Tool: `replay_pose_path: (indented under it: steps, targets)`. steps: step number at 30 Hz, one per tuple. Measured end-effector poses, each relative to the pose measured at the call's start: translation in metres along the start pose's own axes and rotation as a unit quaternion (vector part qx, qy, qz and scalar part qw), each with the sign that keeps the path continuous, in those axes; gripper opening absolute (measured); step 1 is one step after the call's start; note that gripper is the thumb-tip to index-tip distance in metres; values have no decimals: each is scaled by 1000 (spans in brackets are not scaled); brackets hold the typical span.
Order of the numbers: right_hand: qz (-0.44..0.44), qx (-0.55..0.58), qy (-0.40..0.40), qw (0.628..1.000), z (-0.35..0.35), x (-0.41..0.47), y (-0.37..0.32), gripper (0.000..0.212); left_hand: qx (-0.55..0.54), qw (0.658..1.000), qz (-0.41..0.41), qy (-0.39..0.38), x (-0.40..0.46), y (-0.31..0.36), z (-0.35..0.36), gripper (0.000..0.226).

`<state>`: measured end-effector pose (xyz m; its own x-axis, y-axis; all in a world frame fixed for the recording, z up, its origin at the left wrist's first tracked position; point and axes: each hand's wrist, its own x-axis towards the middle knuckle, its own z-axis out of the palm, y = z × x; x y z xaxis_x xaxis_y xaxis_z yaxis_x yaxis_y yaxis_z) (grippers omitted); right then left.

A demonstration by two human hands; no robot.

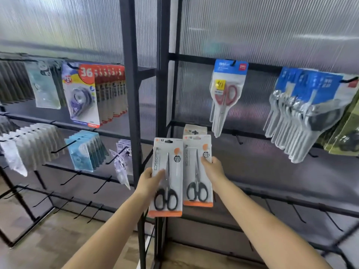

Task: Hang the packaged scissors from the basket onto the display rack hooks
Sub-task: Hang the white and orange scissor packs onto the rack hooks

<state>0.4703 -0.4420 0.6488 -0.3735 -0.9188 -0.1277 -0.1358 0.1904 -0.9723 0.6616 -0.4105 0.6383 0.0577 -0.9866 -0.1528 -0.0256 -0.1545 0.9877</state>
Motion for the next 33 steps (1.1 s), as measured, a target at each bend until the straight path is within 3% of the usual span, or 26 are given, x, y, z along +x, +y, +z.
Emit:
replay_pose_path:
  steps: [7,9,11,13,17,22,27,33]
  targets:
    - [-1,1,-27,1000,9,40,-4,41,-29,999,2,15,23,5,15,15]
    - [-10,-9,-34,999,12,51,1,21,-20,1000,4,23,28,6,16,15]
    - [-27,-18,-36,999,13,58,6,14,-15,999,4,30,35,7,17,13]
    - [-35,-24,-48,998,14,60,12,16,-12,999,1,36,40,7,18,10]
    - [-49,1,-50,998,12,60,21,52,-13,999,0,45,51,5,23,9]
    - [-70,-10,-31,997,5,68,34,38,-35,998,-17,53,60,-2,29,13]
    - [-79,-2,-22,997,9,76,31,39,-28,997,-27,60,67,-4,29,7]
    - [-73,14,18,997,20,89,24,31,-21,998,-21,61,69,-4,29,17]
